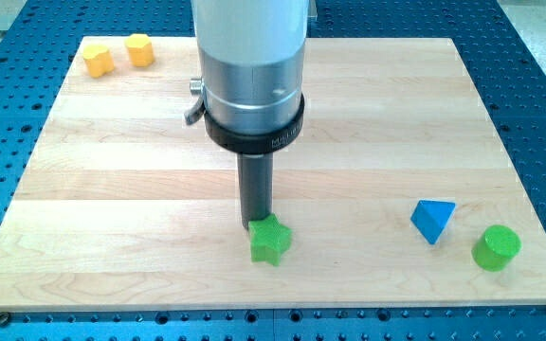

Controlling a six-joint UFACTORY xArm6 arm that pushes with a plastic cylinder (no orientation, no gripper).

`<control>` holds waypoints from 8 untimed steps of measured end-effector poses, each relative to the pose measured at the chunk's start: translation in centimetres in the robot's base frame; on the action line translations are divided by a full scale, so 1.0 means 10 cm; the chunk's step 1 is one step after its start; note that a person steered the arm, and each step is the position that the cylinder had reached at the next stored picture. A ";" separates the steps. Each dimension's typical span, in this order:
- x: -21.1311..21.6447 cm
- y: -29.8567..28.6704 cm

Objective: Move the green circle into the green star

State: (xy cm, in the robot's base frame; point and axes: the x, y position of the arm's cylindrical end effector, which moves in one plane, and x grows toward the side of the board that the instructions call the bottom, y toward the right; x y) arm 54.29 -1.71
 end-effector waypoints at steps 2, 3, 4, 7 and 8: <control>0.00 0.21; 0.04 0.57; 0.27 1.10; 0.74 3.20; 0.41 3.59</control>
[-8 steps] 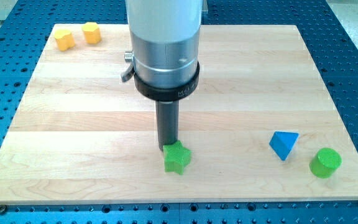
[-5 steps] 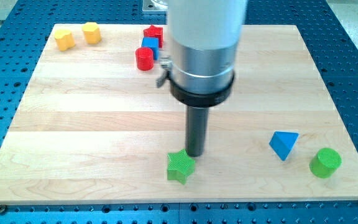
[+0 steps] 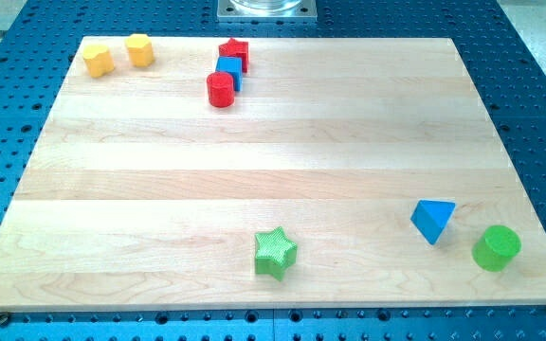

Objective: Move the green circle into the green star

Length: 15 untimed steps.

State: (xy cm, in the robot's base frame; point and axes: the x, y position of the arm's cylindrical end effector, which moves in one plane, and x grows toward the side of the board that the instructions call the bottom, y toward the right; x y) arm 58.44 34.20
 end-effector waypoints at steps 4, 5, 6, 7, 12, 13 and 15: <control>-0.01 -0.69; -0.06 -0.78; -0.06 -1.01; -0.07 -1.01; -0.07 -2.16; -0.07 -2.59; -0.06 -2.72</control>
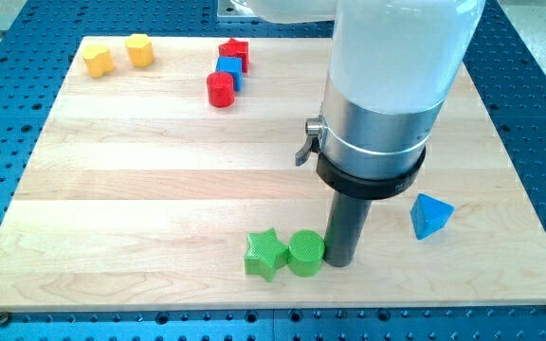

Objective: Move the green circle into the green star

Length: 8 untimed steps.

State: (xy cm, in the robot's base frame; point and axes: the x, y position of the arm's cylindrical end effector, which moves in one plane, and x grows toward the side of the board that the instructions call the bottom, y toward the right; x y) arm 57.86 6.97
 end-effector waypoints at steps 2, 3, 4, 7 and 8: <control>0.00 0.00; 0.01 0.00; 0.01 0.00; -0.11 -0.26; -0.70 -0.46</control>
